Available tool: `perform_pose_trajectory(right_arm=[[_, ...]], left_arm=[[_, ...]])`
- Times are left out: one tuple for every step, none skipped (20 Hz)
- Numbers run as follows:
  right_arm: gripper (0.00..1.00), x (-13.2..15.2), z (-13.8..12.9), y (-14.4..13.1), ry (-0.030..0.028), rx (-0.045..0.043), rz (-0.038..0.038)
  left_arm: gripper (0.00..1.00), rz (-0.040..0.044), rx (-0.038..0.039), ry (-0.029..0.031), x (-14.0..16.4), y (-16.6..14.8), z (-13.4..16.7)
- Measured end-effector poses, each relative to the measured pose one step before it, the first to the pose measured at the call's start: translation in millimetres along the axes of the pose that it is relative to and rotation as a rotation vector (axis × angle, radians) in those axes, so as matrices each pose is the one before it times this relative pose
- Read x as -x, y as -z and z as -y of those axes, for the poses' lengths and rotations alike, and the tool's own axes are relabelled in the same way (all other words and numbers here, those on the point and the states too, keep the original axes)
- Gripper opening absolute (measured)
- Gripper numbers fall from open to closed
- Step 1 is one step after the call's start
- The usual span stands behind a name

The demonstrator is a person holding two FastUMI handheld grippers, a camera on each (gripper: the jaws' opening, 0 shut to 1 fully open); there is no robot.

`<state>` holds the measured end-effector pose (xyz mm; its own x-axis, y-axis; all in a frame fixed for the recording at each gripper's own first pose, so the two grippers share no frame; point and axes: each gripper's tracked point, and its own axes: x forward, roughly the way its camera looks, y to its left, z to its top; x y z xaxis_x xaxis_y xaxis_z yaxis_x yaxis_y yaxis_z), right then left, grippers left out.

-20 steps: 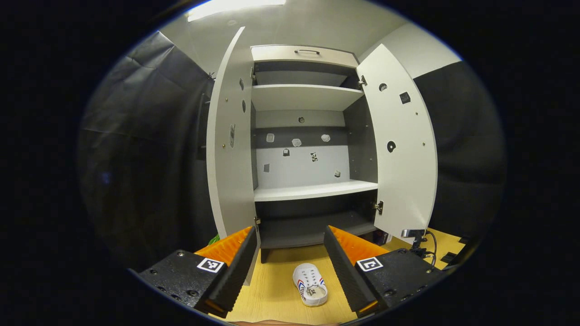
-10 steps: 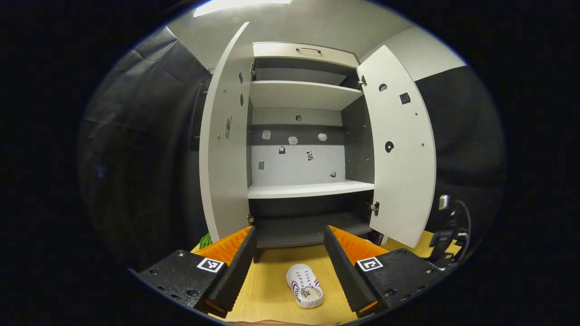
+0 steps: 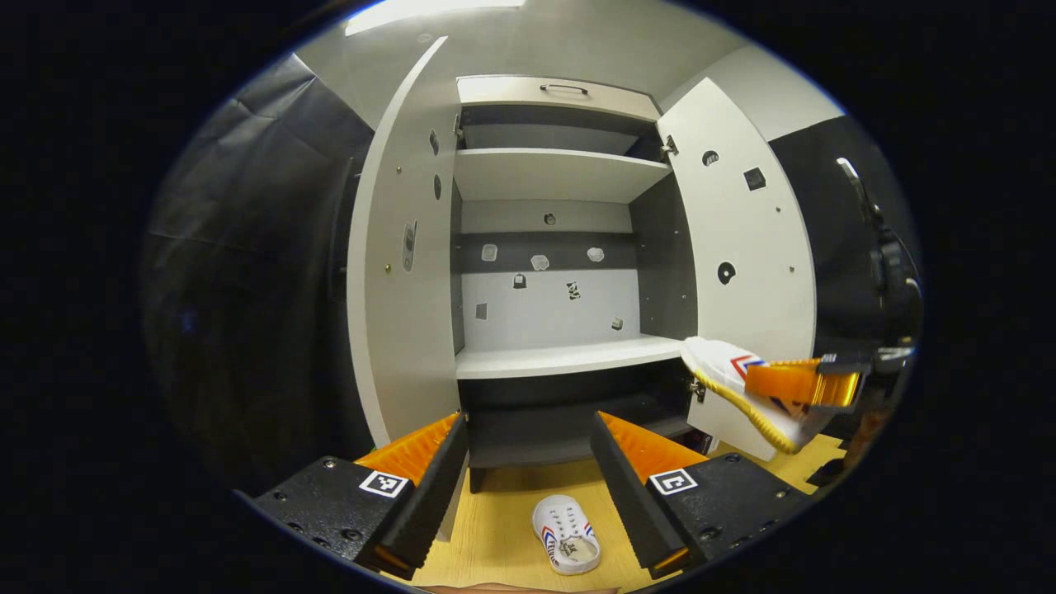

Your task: Grab one shoe with the right hand and put it into the shoe cabinet, grab the other shoe with the left hand and put it into the shoe cabinet; then close the right door with the right hand and the left door with the left hand.

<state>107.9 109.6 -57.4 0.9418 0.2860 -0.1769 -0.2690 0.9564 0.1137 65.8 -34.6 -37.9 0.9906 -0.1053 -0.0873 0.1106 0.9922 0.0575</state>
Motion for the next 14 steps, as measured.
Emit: perform_pose_trajectory(right_arm=[[0.01, -10.6, -1.5, -10.16, -0.00468, 0.01396, -0.00092], [0.01, -11.51, 0.23, -12.94, -0.00033, 0.01947, 0.00222], [0.01, -13.33, 1.42, -12.89, 0.00315, 0.01623, 0.00187], [0.01, -15.04, 2.36, -11.09, 0.00429, 0.00551, -0.00225], [0.01, -15.43, 2.7, -9.33, 0.0043, 0.00539, -0.00247], [0.01, -16.73, 3.98, -9.58, 0.0056, 0.00762, 0.0019], [0.01, -17.03, 4.36, -8.31, 0.00745, 0.01235, -0.00349], [0.01, -18.3, 5.39, -5.66, 0.01037, 0.01323, -0.00686], [0.01, -16.74, 4.39, -2.55, 0.01188, 0.00748, -0.0061], [0.01, -17.99, 4.58, -2.9, 0.01076, 0.0164, -0.00696], [0.01, -16.91, 3.77, -3.17, 0.00559, 0.01642, -0.00034], [0.01, -18.41, 1.9, -1.25, 0.00122, 0.01247, -0.0031], [0.01, -14.92, 1.89, 0.17, -0.00035, -0.00547, -0.0053], [0.01, -15.54, 1.46, 0.87, -0.00128, 0.00172, -0.00521]], left_arm=[[0.91, 0.00173, 0.00805, -0.00202, -5.48, -1.84, -0.91], [0.9, 0.00441, 0.01143, 0.00033, -6.27, -2.07, 0.15], [0.9, 0.00018, 0.00472, 0.00746, -5.88, 0.29, 1.9], [0.9, -0.00837, -0.0007, 0.00621, -5.9, 1.31, 1.52], [0.9, -0.0075, -0.00308, 0.00475, -6.43, 2.23, 0.43], [0.91, -0.00377, -0.00263, 0.0029, -6.65, 1.78, 1.43], [0.91, -0.00504, -0.0021, 0.00369, -4.94, 1.96, -0.08], [0.91, -0.00366, -0.00071, 0.00529, -5.39, 1.79, -0.28], [0.91, -0.00348, 0.00101, 0.00364, -5.49, 2.29, 0.54], [0.91, -0.00171, 0.00473, 0.00272, -5.59, 1.77, -0.75], [0.91, -0.00963, 0.00693, 0.00307, -4.89, 3.94, -1.0], [0.9, -0.0103, 0.00419, 0.00438, -5.77, 2.83, 0.58], [0.91, -0.00499, 0.00169, 0.00072, -5.02, 2.32, -1.22], [0.91, -0.00188, 0.00099, -0.00069, -4.58, 1.46, -1.45]])
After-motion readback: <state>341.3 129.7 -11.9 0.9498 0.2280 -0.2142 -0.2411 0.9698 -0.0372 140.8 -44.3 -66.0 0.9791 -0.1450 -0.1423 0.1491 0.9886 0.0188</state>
